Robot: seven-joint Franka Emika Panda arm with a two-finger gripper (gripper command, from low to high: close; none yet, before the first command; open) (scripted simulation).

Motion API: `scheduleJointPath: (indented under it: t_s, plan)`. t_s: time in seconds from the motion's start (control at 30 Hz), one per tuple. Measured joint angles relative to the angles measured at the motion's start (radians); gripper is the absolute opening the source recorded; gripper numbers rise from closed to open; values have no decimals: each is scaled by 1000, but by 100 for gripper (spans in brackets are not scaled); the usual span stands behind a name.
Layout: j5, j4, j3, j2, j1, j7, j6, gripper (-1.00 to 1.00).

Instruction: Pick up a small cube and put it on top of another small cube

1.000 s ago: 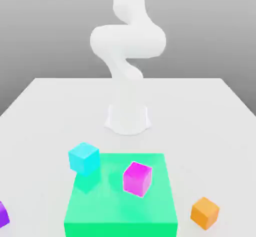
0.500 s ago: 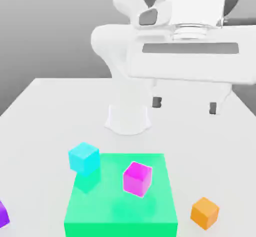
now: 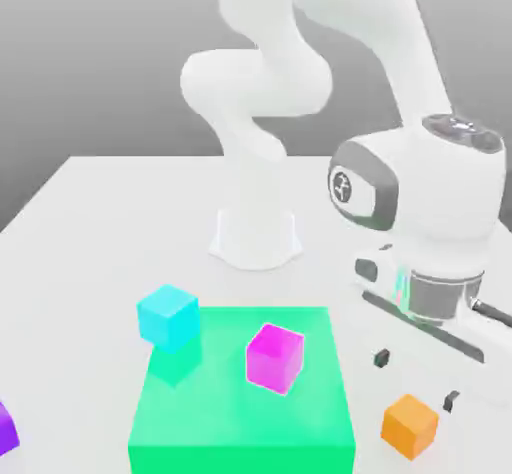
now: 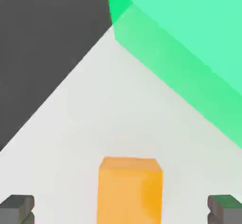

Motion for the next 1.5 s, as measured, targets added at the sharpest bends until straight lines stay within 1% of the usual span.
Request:
scheduleJointPath:
  t_s: [0.07, 0.1, 0.33, 0.47, 0.57, 0.83, 1.0, 1.07, 1.17, 1.3, 1.37, 1.47, 1.5]
  plan:
    - [-48, 17, -52, 72, 44, 42, 52, 0]
    - [-71, 25, -80, 107, 67, 60, 78, -100]
    - [-75, 27, -87, 115, 73, 64, 86, -100]
    - [22, -5, -9, -7, 15, -8, -2, -100]
    - [60, -8, 36, -63, -18, -111, -45, -100]
    - [126, -29, 52, -215, -128, -433, -155, -100]
    - [202, -90, -6, -378, -262, -586, -253, -100]
    - [237, -118, -38, -448, -287, -645, -294, -100]
    - [286, -161, -104, -554, -318, -727, -355, -100]
    - [353, -235, -206, -694, -383, -733, -424, -100]
    - [364, -264, -220, -680, -401, -718, -383, -100]
    - [363, -302, -216, -600, -411, -709, -266, -100]
    - [361, -310, -215, -578, -412, -707, -235, 100]
